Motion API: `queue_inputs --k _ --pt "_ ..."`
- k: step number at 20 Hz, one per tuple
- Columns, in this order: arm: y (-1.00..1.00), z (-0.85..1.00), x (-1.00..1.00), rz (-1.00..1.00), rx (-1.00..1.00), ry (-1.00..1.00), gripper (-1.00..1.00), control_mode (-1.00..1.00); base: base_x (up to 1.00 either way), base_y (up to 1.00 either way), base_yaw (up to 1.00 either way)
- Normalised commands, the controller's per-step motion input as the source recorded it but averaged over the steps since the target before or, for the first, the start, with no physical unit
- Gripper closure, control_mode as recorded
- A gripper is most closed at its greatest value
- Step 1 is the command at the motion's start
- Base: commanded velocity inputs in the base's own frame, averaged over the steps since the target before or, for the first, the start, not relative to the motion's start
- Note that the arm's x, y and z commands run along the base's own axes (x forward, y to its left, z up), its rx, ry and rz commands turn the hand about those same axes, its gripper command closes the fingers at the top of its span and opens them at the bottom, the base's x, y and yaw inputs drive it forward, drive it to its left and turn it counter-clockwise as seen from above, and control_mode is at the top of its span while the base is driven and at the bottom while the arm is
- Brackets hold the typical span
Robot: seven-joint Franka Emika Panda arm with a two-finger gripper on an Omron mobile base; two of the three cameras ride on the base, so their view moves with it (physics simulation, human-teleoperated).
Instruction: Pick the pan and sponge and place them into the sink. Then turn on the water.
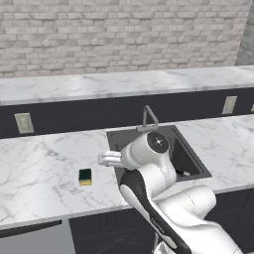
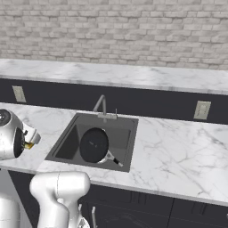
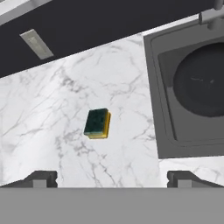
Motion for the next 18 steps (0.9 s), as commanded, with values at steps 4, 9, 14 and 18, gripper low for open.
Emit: queue_inputs --k 4,9,14,18 --pt "0.06 0.0 0.1 0.1 0.05 0.13 -1.0 -1.0 0.0 0.0 0.0" --pt "0.14 0.0 0.19 0.09 0.01 0.18 -1.0 -1.0 0.0 0.0 0.0" --pt "0.41 0.0 0.06 0.0 -0.05 0.11 -1.0 -1.0 0.0 0.0 0.0" --pt "0.47 -0.03 0.02 0.0 -0.12 0.07 -1.0 -1.0 0.0 0.0 0.0"
